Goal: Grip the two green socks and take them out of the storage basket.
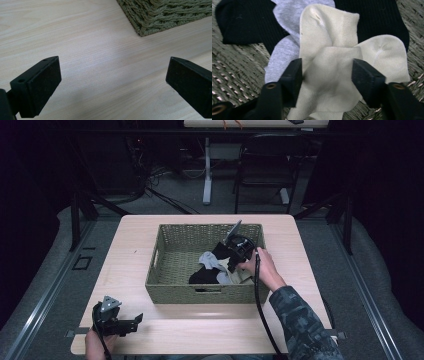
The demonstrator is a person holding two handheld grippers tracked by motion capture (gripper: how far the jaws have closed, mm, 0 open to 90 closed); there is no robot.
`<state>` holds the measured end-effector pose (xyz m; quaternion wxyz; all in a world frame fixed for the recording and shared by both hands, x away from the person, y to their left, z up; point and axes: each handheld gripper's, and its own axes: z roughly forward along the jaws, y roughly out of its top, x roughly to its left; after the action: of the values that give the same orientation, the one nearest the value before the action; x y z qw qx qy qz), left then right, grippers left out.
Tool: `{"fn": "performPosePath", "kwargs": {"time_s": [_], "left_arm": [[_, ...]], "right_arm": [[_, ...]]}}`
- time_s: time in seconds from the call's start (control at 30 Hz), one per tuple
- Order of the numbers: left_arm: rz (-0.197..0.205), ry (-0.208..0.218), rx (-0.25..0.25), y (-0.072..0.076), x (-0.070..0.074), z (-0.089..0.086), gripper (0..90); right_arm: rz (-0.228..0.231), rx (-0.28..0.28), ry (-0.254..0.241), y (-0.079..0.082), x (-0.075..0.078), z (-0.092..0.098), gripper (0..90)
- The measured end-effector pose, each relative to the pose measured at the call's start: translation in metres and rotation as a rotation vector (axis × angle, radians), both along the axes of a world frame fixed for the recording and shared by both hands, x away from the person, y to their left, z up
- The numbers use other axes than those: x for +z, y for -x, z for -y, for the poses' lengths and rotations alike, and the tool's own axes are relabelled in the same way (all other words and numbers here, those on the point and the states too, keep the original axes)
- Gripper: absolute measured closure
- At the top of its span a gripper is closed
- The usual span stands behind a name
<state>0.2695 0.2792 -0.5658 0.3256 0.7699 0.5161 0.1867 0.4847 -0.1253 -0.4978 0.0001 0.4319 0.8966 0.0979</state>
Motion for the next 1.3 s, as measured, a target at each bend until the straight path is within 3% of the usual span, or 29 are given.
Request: {"fn": "performPosePath", "kwargs": {"time_s": [0.17,0.27,0.5,0.77,1.3], "left_arm": [[-0.001,0.0,0.0,0.0,0.0,0.0,0.0],[-0.001,-0.001,0.0,0.0,0.0,0.0,0.0],[-0.002,-0.003,0.0,0.0,0.0,0.0,0.0],[-0.002,-0.004,0.001,0.0,0.0,0.001,0.0],[-0.005,-0.009,-0.001,0.0,0.0,0.001,0.0]], "right_arm": [[0.006,0.003,0.011,0.001,0.0,0.001,78.1],[0.013,0.008,0.019,0.001,0.005,0.005,85.3],[0.024,0.011,0.012,0.005,0.024,0.013,86.6],[0.071,0.028,0.003,0.009,0.054,0.02,86.6],[0.099,0.06,0.015,0.01,0.103,0.018,86.6]]}}
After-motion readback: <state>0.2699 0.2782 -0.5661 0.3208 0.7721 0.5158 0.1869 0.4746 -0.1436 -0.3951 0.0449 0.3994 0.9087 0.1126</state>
